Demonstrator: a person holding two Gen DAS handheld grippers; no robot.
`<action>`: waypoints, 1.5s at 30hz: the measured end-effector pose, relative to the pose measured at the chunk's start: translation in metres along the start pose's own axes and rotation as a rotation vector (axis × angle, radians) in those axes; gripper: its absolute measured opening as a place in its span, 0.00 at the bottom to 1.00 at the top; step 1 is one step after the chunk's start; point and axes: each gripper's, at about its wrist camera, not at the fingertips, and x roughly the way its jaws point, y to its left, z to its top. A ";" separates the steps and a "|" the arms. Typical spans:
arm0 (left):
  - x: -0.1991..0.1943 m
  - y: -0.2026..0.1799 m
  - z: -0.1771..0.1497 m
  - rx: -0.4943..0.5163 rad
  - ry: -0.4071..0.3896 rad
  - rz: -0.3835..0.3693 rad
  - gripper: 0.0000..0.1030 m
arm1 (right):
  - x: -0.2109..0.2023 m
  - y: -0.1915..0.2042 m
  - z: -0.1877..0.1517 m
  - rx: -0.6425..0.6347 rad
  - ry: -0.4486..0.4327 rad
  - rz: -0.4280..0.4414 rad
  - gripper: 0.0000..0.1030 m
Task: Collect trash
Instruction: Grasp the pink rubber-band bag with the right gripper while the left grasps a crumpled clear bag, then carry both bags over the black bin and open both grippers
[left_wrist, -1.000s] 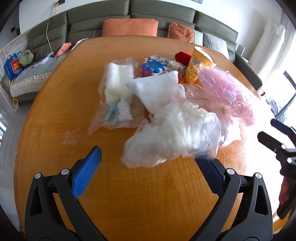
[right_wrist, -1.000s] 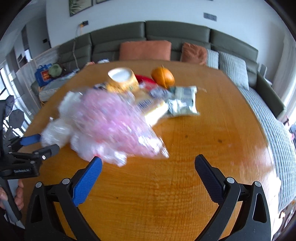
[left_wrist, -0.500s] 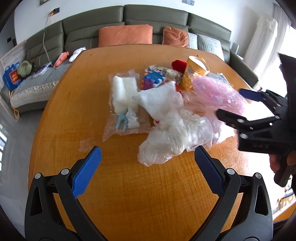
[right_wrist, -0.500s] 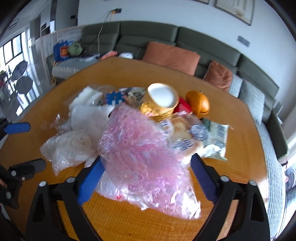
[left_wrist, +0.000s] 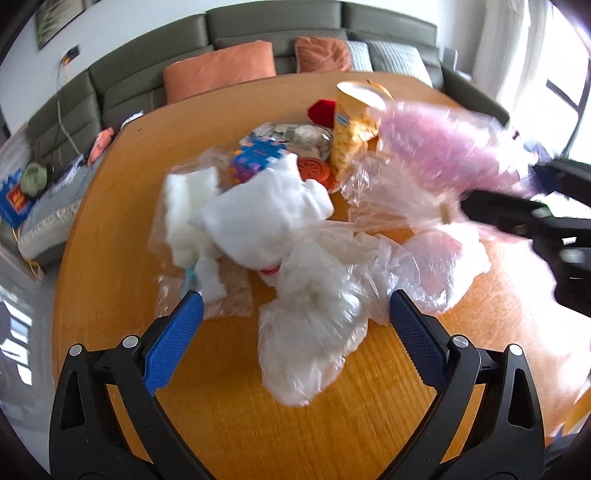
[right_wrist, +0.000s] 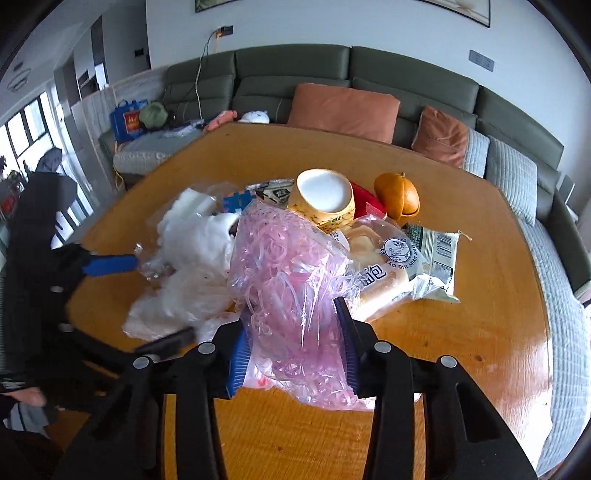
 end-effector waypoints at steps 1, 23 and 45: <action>0.003 -0.003 0.000 0.015 0.007 -0.002 0.80 | -0.003 -0.001 -0.001 0.008 -0.006 0.003 0.41; -0.098 0.105 -0.040 -0.289 -0.152 -0.103 0.48 | -0.034 0.077 0.033 -0.056 -0.079 0.108 0.38; -0.160 0.344 -0.235 -0.819 -0.051 0.319 0.50 | 0.056 0.391 0.095 -0.394 0.101 0.539 0.39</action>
